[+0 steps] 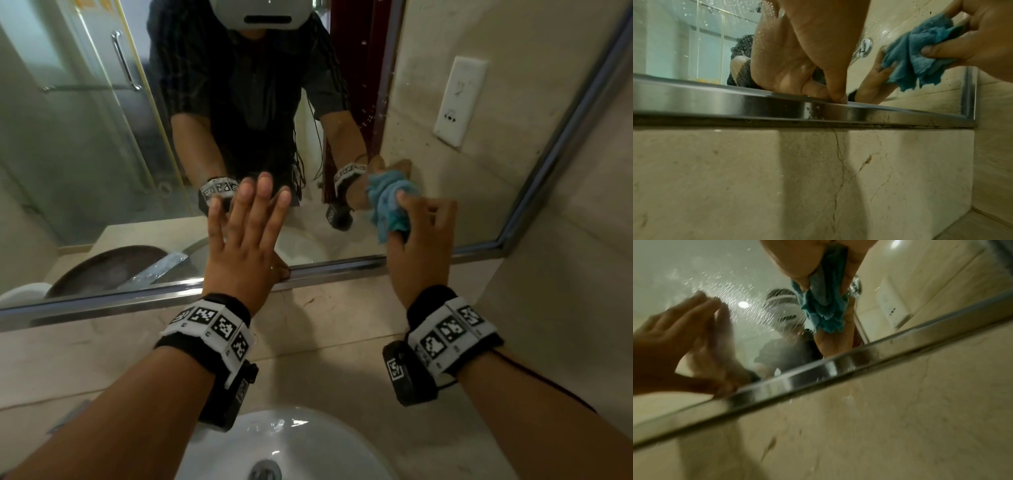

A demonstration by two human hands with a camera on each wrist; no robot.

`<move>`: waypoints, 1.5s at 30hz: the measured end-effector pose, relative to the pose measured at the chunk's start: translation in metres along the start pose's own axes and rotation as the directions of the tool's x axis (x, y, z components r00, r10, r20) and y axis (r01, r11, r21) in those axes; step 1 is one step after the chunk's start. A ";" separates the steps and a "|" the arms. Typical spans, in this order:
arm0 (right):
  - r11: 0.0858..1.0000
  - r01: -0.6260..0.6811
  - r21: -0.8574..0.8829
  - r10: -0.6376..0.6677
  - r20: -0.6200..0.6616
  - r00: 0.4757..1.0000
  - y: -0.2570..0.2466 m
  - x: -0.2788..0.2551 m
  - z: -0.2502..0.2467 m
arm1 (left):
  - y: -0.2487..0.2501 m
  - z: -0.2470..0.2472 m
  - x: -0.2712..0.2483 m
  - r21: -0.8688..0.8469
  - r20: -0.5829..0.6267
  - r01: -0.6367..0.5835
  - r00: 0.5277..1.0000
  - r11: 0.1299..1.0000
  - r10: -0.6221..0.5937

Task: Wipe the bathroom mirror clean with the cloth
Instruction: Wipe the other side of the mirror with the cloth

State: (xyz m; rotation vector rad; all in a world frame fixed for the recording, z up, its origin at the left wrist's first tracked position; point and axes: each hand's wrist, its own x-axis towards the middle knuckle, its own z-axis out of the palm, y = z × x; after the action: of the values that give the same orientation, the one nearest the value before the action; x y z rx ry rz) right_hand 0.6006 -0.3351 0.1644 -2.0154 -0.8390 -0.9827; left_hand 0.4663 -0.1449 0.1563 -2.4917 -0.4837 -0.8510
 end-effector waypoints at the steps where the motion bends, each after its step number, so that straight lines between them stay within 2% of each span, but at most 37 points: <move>1: 0.999 0.038 -0.012 -0.038 0.029 0.999 -0.005 -0.006 0.007 | 0.000 0.000 0.000 -0.004 -0.003 0.004 1.000 1.000 -0.004; 3: 0.989 0.125 0.075 -0.138 0.191 0.972 -0.019 -0.025 0.017 | 0.001 0.001 0.000 -0.002 -0.011 0.009 1.000 1.000 -0.009; 5: 0.948 0.310 0.073 -0.315 0.348 0.883 -0.021 -0.044 0.020 | 0.002 -0.001 0.000 0.000 -0.010 0.011 1.000 1.000 -0.011; 6: 0.942 0.324 0.089 -0.334 0.363 0.870 -0.013 -0.044 0.017 | 0.002 -0.002 0.000 0.000 -0.006 0.012 1.000 1.000 -0.012; 7: 0.956 0.286 0.069 -0.291 0.364 0.885 -0.002 -0.039 0.013 | 0.002 -0.003 0.000 0.003 -0.003 0.015 1.000 1.000 -0.015; 8: 0.979 0.196 0.056 -0.203 0.328 0.923 0.009 -0.035 0.009 | 0.002 -0.003 0.000 0.003 0.001 0.018 1.000 1.000 -0.018; 10: 0.997 -0.056 0.047 0.047 0.178 0.983 0.022 -0.026 -0.001 | 0.003 -0.003 0.000 0.005 0.006 0.024 1.000 1.000 -0.024; 11: 0.988 -0.148 0.042 0.142 0.122 0.982 0.023 -0.026 -0.003 | 0.004 -0.003 0.000 0.008 0.008 0.026 1.000 1.000 -0.026; 13: 0.984 -0.176 0.027 0.173 0.094 0.980 0.013 -0.032 0.004 | 0.005 -0.001 0.000 0.018 0.004 0.027 1.000 0.999 -0.027; 14: 0.989 -0.138 0.050 0.131 0.121 0.984 0.004 -0.037 0.009 | 0.005 0.000 0.000 0.023 0.001 0.027 1.000 0.999 -0.027; 15: 0.997 -0.047 0.069 0.034 0.178 0.983 -0.004 -0.044 0.013 | 0.005 0.000 -0.001 0.023 -0.002 0.029 1.000 0.999 -0.029; 17: 0.986 0.152 0.070 -0.167 0.319 0.933 -0.008 -0.052 0.015 | 0.006 -0.002 -0.001 0.016 -0.006 0.037 0.999 0.999 -0.037; 18: 0.981 0.185 0.063 -0.195 0.349 0.917 -0.002 -0.049 0.011 | 0.007 -0.003 -0.001 0.013 -0.004 0.040 0.999 0.999 -0.040; 19: 0.989 0.140 0.051 -0.149 0.350 0.925 0.006 -0.045 0.007 | 0.007 -0.004 -0.001 0.011 0.003 0.041 0.999 0.999 -0.042; 20: 0.999 0.029 0.040 -0.041 0.316 0.948 0.015 -0.041 0.002 | 0.007 -0.004 -0.001 0.012 0.007 0.042 0.999 0.999 -0.043; 21: 0.991 -0.133 0.023 0.123 0.250 0.960 0.025 -0.038 -0.002 | 0.007 -0.004 -0.001 0.014 0.007 0.043 0.999 0.999 -0.043; 22: 0.953 -0.304 0.010 0.297 0.192 0.935 0.035 -0.036 -0.006 | 0.006 -0.004 -0.002 0.015 0.006 0.044 0.999 0.999 -0.044; 23: 0.906 -0.423 -0.003 0.418 0.154 0.895 0.039 -0.036 -0.007 | 0.006 -0.003 -0.002 0.015 0.004 0.043 0.999 0.999 -0.043; 24: 0.891 -0.453 -0.024 0.452 0.132 0.882 0.039 -0.036 -0.005 | 0.005 -0.003 -0.002 0.015 0.004 0.041 0.999 0.999 -0.041; 25: 0.905 -0.425 -0.026 0.424 0.133 0.896 0.032 -0.037 -0.001 | 0.005 -0.002 -0.002 0.016 0.004 0.041 0.999 0.999 -0.041; 27: 0.974 -0.222 0.029 0.214 0.181 0.960 0.011 -0.043 0.011 | 0.004 -0.001 -0.002 0.015 0.004 0.039 0.999 0.999 -0.039; 29: 0.996 -0.009 0.086 -0.014 0.266 0.964 0.001 -0.051 0.017 | 0.003 0.000 -0.002 0.013 -0.003 0.032 0.999 0.999 -0.032; 30: 0.995 0.030 0.098 -0.056 0.279 0.959 0.004 -0.050 0.016 | 0.002 0.000 -0.002 0.012 -0.002 0.028 1.000 1.000 -0.028; 31: 0.995 0.005 0.096 -0.031 0.268 0.963 0.011 -0.047 0.013 | 0.002 0.000 -0.002 0.013 0.002 0.026 1.000 1.000 -0.026; 33: 0.983 -0.159 0.092 0.143 0.162 0.976 0.029 -0.039 0.004 | 0.002 0.000 -0.002 0.015 0.003 0.028 1.000 0.999 -0.028; 35: 0.968 -0.239 0.075 0.235 0.063 0.970 0.038 -0.034 -0.002 | 0.003 0.000 -0.002 0.016 0.002 0.034 0.999 0.999 -0.034; 38: 0.988 -0.148 0.038 0.145 0.085 0.986 0.026 -0.038 0.010 | 0.003 0.001 -0.003 0.021 -0.009 0.034 0.999 0.999 -0.034; 42: 1.000 0.022 0.010 -0.024 0.303 0.953 0.016 -0.047 0.012 | 0.009 -0.007 -0.005 0.004 -0.001 0.052 0.999 0.999 -0.052; 44: 0.998 0.059 -0.026 -0.050 0.263 0.963 0.031 -0.044 -0.001 | 0.016 -0.012 -0.004 -0.022 -0.013 0.039 0.999 0.999 -0.040; 45: 0.999 -0.004 -0.042 0.013 0.213 0.977 0.042 -0.041 -0.007 | 0.022 -0.014 -0.001 -0.031 -0.024 -0.001 1.000 1.000 0.001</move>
State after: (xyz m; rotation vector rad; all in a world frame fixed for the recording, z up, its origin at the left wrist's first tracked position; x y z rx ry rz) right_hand 0.6114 -0.3721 0.1194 -2.1862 -0.9293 -0.7938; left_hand 0.4691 -0.1706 0.1583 -2.5062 -0.4646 -0.8934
